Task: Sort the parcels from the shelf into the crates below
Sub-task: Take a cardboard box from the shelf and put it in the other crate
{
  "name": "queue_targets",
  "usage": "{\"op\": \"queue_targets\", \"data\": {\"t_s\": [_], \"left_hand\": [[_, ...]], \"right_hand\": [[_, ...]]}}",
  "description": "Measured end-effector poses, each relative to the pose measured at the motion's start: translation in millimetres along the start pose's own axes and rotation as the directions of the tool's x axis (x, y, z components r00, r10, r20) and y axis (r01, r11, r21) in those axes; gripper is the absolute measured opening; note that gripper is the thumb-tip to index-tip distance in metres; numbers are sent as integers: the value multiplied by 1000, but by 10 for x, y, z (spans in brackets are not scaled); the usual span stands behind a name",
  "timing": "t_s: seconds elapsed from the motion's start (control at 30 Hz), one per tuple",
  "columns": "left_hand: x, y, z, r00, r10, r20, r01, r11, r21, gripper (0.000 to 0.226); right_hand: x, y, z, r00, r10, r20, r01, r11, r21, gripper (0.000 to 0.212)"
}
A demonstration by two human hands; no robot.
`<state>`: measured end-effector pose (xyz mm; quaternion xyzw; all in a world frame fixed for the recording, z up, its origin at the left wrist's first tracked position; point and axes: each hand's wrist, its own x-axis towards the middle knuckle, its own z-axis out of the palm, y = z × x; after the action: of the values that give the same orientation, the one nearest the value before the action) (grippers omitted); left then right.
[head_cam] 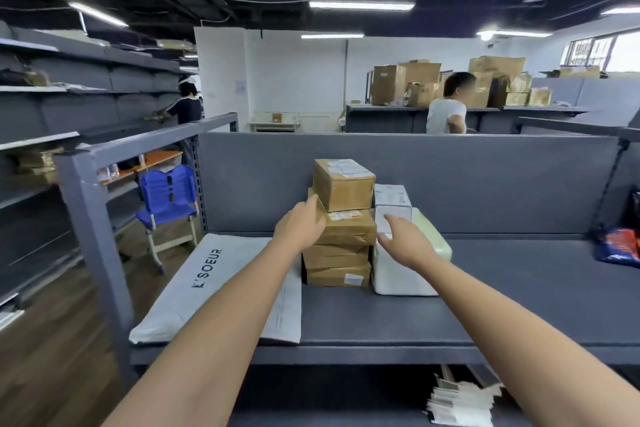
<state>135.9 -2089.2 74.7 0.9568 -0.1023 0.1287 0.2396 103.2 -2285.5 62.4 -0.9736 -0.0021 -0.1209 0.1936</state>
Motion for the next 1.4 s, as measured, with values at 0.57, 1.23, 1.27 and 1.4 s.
{"op": "queue_targets", "data": {"t_s": [0.57,1.23,1.27,1.4], "left_hand": [[1089,-52,276,997,41,-64,-52,984,-172,46],[428,-99,-94,962,-177,-207,19,802,-598,35],[329,-98,-118,962,-181,-202,27,805,-593,37],[-108,-93,-226,958,-201,-206,56,831,-554,36]], "right_hand": [[1228,-212,213,999,-41,-16,43,990,133,97],[619,-660,76,991,64,-121,14,833,553,41],[537,-687,75,990,52,-132,28,839,544,41],[140,-785,27,983,-17,-185,109,858,502,39]]}}
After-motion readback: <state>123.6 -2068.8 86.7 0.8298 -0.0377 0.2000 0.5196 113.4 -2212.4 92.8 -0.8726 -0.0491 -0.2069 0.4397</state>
